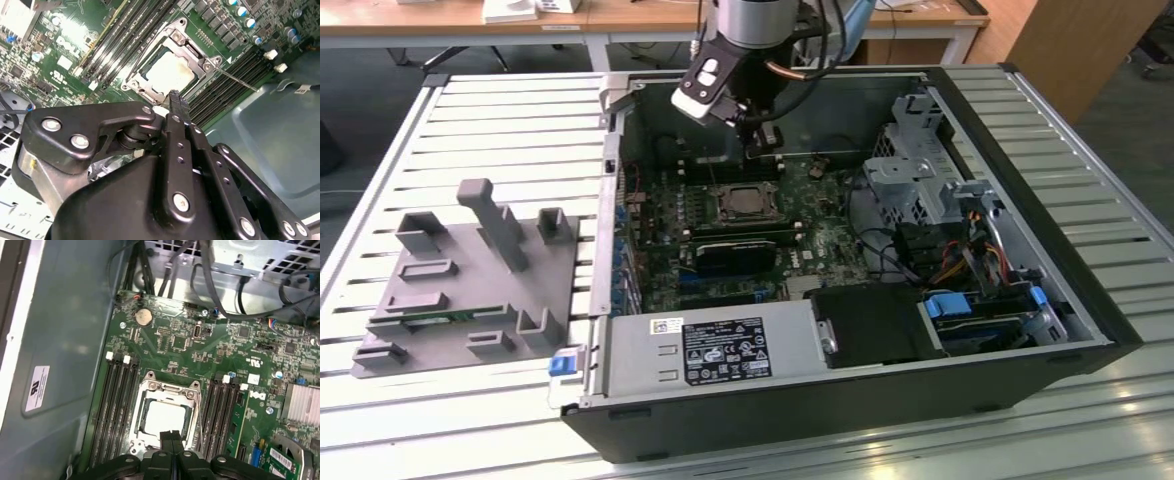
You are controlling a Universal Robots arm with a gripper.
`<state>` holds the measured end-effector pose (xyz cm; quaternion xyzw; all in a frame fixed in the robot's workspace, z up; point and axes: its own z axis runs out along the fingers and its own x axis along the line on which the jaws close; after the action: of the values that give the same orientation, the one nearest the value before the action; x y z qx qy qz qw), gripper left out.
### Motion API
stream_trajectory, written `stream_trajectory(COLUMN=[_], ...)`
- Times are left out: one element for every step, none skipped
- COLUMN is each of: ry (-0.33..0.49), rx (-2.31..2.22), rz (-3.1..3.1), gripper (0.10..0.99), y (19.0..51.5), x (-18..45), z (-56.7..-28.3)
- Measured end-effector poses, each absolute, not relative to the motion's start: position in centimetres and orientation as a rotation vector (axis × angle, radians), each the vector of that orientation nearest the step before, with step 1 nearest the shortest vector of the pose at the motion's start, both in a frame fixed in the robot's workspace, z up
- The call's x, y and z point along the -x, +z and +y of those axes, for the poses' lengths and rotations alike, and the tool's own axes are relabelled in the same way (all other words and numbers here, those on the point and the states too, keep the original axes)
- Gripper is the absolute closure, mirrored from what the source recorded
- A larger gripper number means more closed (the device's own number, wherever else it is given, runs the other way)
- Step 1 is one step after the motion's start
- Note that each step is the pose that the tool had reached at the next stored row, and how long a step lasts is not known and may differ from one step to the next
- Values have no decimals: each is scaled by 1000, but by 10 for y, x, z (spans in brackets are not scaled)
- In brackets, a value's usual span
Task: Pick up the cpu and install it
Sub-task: 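Install the first cpu locking lever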
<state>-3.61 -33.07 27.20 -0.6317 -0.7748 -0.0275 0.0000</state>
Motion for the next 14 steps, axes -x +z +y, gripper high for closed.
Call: stream_trajectory(ry=[-86, -86, -86, -86, -86, -86, -86, -86, -86, -86, -86, -86, -86, -86], rx=[1976, 1969, 1961, 1953, 1944, 1934, 1924, 1914, 1904, 1895, 1885, 1875, 1865, 1856], rz=[-2440, -2446, -2452, -2458, -2465, -2473, -2480, -2488, -2495, -2502, -2509, -2516, -2523, -2530], gripper=[980, 980, 980, 980, 980, 980, 980, 980, 980, 980, 980, 980, 980, 980], y=[272, 272, 272, 272, 272, 272, 272, 272, 272, 272, 272, 272, 272, 272], x=[36, 36, 36, 36, 36, 36, 36, 36, 36, 36, 36, 36, 36, 36], z=[-331, -331, -331, -331, -331, -331, -331, -331, -331, -331, -331, -331, -331, -331])
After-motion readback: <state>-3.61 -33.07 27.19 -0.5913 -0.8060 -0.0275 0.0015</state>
